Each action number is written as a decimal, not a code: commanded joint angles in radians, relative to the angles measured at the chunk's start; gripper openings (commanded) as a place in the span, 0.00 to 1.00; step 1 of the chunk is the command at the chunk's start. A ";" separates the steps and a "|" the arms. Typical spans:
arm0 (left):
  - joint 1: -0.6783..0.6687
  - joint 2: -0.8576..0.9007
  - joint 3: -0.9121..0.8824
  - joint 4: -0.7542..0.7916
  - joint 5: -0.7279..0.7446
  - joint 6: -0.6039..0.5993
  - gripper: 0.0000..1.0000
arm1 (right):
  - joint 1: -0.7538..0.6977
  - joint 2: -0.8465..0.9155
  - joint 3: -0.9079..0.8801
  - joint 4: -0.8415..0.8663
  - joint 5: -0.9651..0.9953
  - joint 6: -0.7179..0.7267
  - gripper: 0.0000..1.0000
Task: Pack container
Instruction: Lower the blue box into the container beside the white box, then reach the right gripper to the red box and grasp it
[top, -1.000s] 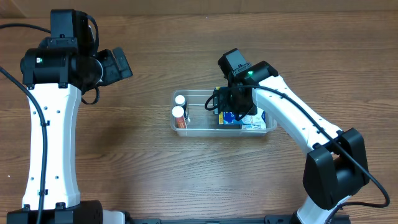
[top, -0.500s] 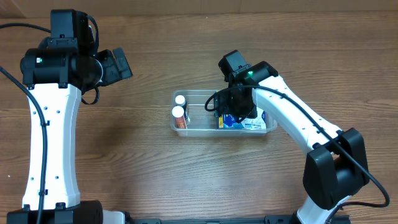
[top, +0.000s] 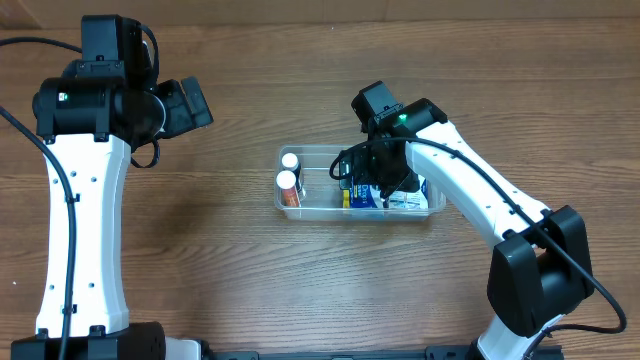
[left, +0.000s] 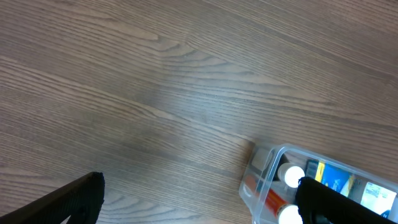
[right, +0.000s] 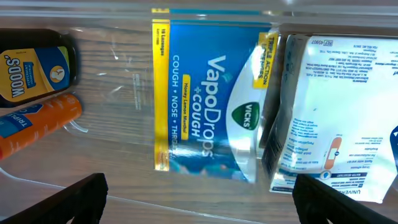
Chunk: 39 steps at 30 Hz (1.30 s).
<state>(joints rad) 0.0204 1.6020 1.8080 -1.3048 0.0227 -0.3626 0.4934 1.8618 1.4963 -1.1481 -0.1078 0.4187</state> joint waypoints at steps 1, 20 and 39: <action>0.003 0.001 0.006 0.000 -0.012 0.019 1.00 | 0.007 -0.002 -0.004 0.002 -0.006 0.005 0.97; 0.003 0.001 0.006 0.001 -0.011 0.019 1.00 | -0.430 -0.250 0.216 -0.161 0.252 0.010 1.00; 0.003 0.001 0.006 0.000 -0.011 0.019 1.00 | -0.579 -0.037 -0.262 0.053 0.185 -0.215 1.00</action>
<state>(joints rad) 0.0204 1.6020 1.8076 -1.3052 0.0219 -0.3626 -0.0845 1.8065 1.2774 -1.1297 0.0814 0.2226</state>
